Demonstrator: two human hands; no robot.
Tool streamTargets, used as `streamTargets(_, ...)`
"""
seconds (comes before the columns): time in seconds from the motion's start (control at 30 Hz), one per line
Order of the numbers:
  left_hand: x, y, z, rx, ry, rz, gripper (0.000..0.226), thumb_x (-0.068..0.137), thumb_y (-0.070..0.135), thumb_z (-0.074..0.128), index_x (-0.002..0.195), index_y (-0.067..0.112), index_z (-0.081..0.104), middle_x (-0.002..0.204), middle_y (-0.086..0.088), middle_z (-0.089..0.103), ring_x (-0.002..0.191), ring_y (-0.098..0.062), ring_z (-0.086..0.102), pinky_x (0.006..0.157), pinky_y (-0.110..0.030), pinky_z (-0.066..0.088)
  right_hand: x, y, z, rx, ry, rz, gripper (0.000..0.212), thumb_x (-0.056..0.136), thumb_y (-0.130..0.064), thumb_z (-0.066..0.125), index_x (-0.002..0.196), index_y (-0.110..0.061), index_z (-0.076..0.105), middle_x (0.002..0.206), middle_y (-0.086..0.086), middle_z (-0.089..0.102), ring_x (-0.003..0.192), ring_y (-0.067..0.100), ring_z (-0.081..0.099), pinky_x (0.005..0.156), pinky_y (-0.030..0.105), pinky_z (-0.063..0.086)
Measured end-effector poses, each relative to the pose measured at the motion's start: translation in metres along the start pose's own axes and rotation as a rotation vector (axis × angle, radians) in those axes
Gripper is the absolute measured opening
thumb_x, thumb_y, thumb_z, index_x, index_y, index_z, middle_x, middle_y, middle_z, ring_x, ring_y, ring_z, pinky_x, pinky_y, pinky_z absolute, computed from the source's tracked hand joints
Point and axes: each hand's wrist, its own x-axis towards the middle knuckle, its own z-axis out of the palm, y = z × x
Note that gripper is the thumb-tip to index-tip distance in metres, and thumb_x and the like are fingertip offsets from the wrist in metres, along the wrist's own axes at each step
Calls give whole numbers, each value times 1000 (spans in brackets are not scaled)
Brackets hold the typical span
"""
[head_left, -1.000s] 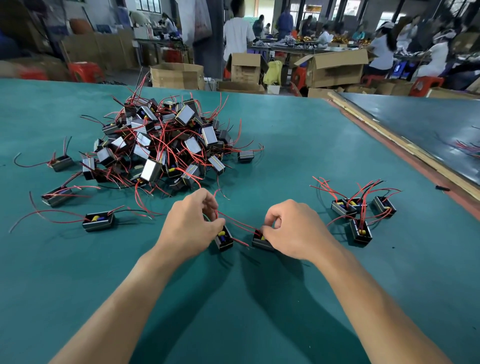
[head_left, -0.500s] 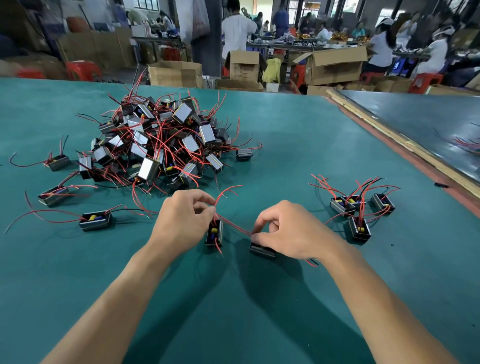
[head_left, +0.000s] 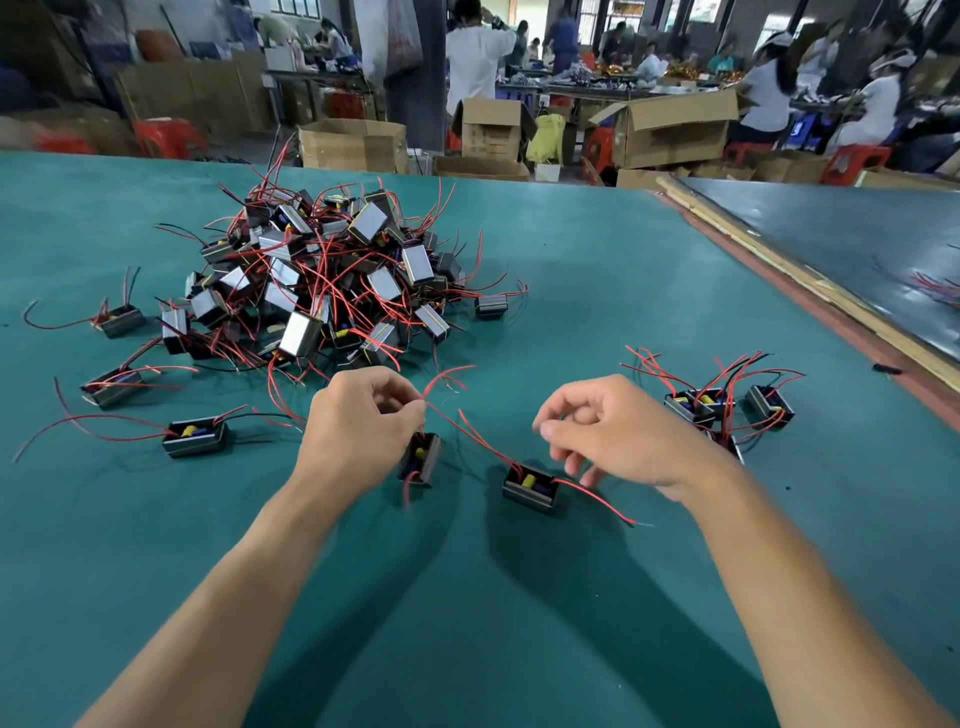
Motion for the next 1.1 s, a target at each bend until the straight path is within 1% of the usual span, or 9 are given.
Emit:
streamTargets(0.2, 0, -1, -1, -94, -34, -40, 11, 84, 12, 70, 81, 20, 64, 61, -2, 70, 57, -23, 70, 58, -51, 60, -5, 8, -17, -100, -142, 17, 26, 90, 8, 52, 89, -13, 68, 80, 7, 70, 64, 11, 61, 56, 26, 54)
streamTargets(0.33, 0, -1, -2, 15, -48, -16, 11, 84, 16, 70, 80, 25, 64, 56, 0, 66, 53, -21, 64, 55, -34, 56, -10, 6, -25, -237, -367, -111, 39, 80, 13, 61, 94, -21, 74, 98, 10, 72, 80, 14, 64, 76, 29, 57)
streamTargets(0.43, -4, 5, -5, 71, -80, 112, 13, 78, 15, 73, 76, 26, 66, 57, 7, 63, 49, -10, 53, 54, -25, 45, -8, 6, -22, -292, -402, -157, 31, 74, 0, 78, 90, -27, 77, 92, 9, 72, 75, 10, 62, 71, 27, 53)
streamTargets(0.57, -17, 17, -5, 96, -279, 345, 22, 71, 9, 76, 81, 29, 73, 68, 15, 66, 57, -3, 57, 55, -10, 40, -5, 8, -14, -247, -379, -147, 12, 78, -16, 82, 84, -26, 79, 72, -4, 73, 65, 4, 60, 67, 26, 47)
streamTargets(0.63, -20, 17, -1, 171, -313, 384, 17, 71, 15, 79, 81, 28, 76, 67, 13, 67, 57, -3, 58, 57, -13, 44, -2, 7, -11, -204, -260, -172, 2, 81, -23, 80, 82, -24, 79, 72, -5, 74, 63, 4, 59, 65, 26, 47)
streamTargets(0.7, -20, 16, 3, 208, -312, 381, 10, 75, 17, 79, 80, 25, 77, 66, 6, 70, 59, -8, 60, 63, -24, 50, 1, 7, -9, -213, -74, -220, 9, 81, -29, 80, 75, -23, 78, 63, 0, 69, 55, 6, 51, 59, 28, 41)
streamTargets(0.9, -16, 10, 2, 220, -219, 324, 11, 80, 24, 78, 70, 23, 75, 52, 19, 63, 47, -2, 57, 53, -18, 41, 4, 6, -6, -217, 256, -276, 21, 79, -30, 80, 62, -22, 72, 57, -2, 65, 51, 7, 50, 56, 27, 41)
streamTargets(0.97, -15, 10, 2, 225, -183, 310, 15, 79, 29, 78, 66, 23, 73, 53, 15, 64, 48, -3, 58, 53, -20, 44, 4, 3, 1, -379, 234, -276, 22, 77, -31, 78, 58, -25, 68, 53, -10, 63, 48, 3, 49, 52, 20, 37)
streamTargets(1.1, -14, 10, 2, 160, -180, 267, 14, 78, 23, 79, 66, 25, 73, 58, 15, 66, 50, -4, 57, 53, -18, 46, 1, 1, 18, -506, -58, -203, 21, 77, -39, 75, 61, -27, 68, 57, -15, 65, 51, -1, 55, 50, 13, 37)
